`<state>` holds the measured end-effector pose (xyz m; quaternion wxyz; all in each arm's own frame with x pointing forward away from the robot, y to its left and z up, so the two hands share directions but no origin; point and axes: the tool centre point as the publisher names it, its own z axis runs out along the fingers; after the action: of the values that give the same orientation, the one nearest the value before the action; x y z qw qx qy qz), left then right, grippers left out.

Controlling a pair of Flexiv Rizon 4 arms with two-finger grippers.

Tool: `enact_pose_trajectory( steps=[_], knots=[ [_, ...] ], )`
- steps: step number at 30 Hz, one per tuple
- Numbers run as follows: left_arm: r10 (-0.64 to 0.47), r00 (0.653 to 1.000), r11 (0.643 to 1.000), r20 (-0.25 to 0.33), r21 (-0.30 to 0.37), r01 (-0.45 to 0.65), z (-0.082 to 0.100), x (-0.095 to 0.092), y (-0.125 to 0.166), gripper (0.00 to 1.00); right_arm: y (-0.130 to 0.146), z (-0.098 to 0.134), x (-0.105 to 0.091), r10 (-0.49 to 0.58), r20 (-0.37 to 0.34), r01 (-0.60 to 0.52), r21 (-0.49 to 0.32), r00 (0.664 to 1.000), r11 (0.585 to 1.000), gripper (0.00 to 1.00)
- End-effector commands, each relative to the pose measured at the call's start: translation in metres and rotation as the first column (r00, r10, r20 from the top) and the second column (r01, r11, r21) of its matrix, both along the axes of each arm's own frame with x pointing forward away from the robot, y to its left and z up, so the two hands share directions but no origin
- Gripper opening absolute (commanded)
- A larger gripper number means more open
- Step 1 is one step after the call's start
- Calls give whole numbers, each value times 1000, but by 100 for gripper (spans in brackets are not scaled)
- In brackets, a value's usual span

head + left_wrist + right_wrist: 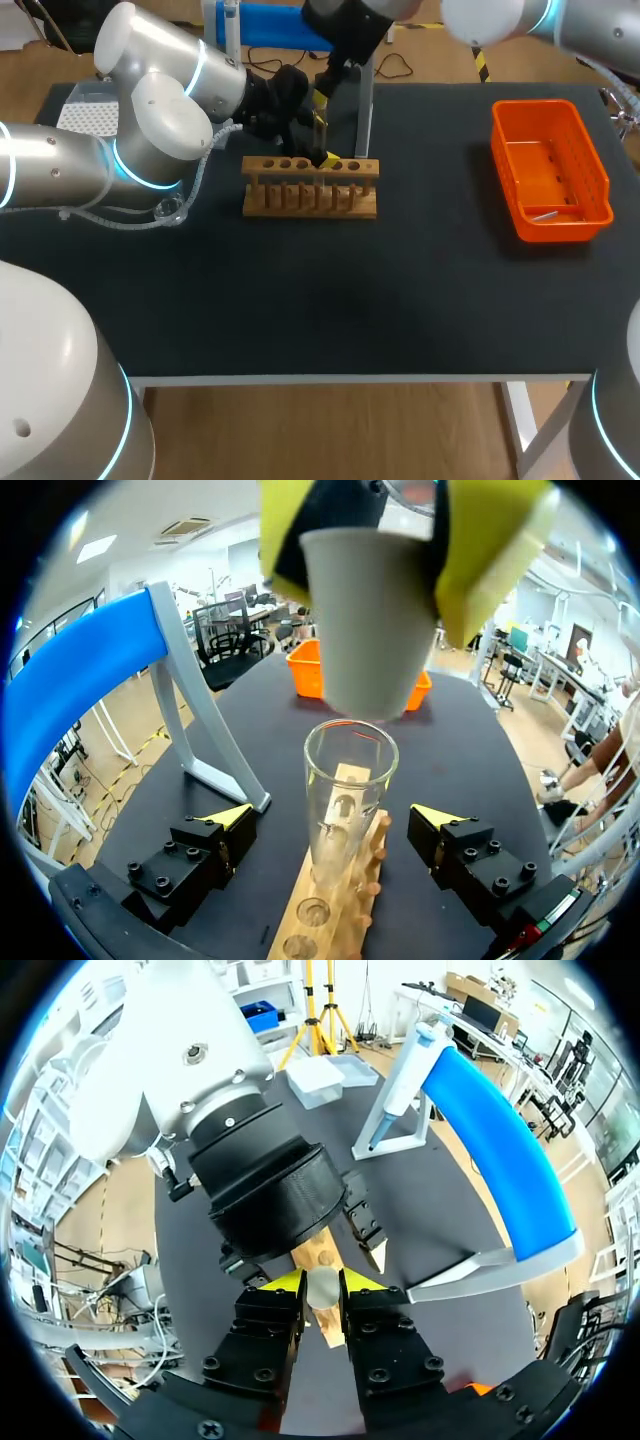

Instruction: Invert the test tube, pick up the pipette, mount the tip to pipette, aspirate from beaker and dispense into the tube, eject the tip, return the pipette, and cap with the stopper.

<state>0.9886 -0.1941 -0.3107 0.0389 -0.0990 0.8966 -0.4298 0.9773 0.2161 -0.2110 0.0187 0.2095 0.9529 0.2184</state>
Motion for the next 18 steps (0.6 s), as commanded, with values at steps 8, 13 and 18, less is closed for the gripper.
enact_pose_trajectory(
  steps=[8, 13, 18],
  knots=[
    [0, 1000, 1000, 1, -4, 0, -1, 0, 0, 100, 1, 1, -2, 6, -5, -6, -1, 1000, 1000, 0],
    [0, 1000, 1000, 1, -4, 0, -1, 0, 0, 100, 3, -2, -2, 11, -12, -11, -1, 1000, 1000, 0],
    [0, 1000, 1000, 1, -4, 0, -1, 0, 0, 100, 2, -5, -3, 14, -19, -14, -5, 1000, 1000, 0]
  ],
)
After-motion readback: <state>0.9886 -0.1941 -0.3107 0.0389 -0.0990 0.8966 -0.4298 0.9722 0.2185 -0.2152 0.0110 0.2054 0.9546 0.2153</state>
